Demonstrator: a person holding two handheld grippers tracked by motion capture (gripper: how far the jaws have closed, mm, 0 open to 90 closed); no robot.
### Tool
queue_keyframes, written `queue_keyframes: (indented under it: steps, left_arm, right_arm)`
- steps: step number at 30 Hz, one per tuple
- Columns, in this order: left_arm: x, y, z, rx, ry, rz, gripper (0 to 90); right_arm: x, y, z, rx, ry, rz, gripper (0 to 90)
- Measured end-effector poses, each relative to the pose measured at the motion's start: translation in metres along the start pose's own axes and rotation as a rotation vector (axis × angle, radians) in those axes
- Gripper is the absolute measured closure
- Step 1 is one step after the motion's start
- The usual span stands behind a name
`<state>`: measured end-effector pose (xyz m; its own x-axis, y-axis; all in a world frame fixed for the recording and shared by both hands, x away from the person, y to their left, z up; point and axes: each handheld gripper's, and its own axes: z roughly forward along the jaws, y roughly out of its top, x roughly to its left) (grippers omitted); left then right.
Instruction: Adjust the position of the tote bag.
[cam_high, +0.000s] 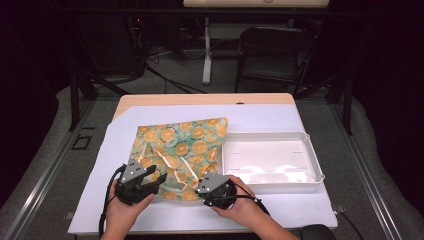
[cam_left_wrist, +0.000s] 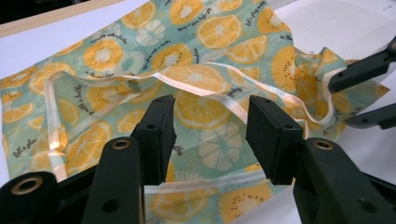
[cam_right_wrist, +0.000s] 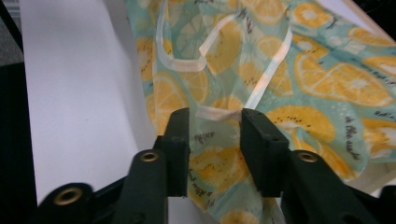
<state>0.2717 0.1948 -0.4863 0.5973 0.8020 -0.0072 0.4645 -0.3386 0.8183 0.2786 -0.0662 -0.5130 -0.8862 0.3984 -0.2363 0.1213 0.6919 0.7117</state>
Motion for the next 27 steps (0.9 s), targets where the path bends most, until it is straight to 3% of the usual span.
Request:
queue_keyframes:
  steps: [2,7,18,20,27]
  left_arm:
    - [0.0,-0.001,0.0,0.007,0.001,0.005,51.4]
    - [0.0,-0.002,-0.001,0.004,0.001,0.001,51.3]
    - [-0.005,-0.006,-0.005,0.01,0.005,0.014,51.0]
    - [-0.007,-0.008,-0.006,0.01,0.004,0.014,51.0]
    - [-0.015,-0.011,-0.004,0.018,-0.012,0.038,49.5]
  right_arm:
    - [-0.001,0.0,0.001,0.025,0.014,-0.007,74.5]
    - [-0.004,-0.001,0.003,0.03,0.037,0.018,90.0]
    - [-0.02,-0.001,-0.004,-0.065,-0.019,0.087,90.0]
    - [-0.026,0.0,-0.005,-0.094,-0.019,0.121,90.0]
    - [-0.033,-0.001,0.0,-0.09,-0.022,0.14,90.0]
